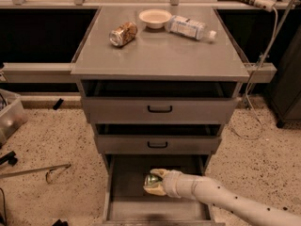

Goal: Pick green can from bottom drawer and place on counter

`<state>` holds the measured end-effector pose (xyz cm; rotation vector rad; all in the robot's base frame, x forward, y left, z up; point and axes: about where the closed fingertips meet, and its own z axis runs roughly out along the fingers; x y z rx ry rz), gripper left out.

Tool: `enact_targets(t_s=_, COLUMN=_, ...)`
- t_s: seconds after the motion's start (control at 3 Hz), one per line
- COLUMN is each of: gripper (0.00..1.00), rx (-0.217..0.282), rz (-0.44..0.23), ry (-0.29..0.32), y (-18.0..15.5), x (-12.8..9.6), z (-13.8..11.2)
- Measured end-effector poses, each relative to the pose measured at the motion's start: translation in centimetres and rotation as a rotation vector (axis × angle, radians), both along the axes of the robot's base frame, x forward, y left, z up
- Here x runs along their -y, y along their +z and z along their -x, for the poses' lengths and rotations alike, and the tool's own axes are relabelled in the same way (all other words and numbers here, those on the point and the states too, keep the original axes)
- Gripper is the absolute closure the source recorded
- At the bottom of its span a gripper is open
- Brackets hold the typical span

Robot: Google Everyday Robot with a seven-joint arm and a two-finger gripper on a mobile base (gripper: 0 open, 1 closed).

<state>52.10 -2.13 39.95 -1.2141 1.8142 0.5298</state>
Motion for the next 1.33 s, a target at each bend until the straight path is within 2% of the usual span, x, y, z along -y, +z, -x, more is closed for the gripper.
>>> enact_targets(t_s=0.33, gripper=1.0, rx=0.032, rz=-0.028, ry=0.025, y=9.4, x=-2.8, z=3.3)
enact_targets(t_s=0.67, gripper=1.0, rx=0.066, rz=-0.023, ry=0.067, y=19.7, x=-5.2, z=5.6)
enact_targets(t_s=1.0, gripper=1.0, rx=0.134, rz=0.048, ry=0.084, y=28.3, x=-6.9, z=5.6)
enact_targets(t_s=1.33, gripper=1.0, rx=0.183, rz=0.112, ry=0.096, y=30.3, x=-7.2, z=5.7)
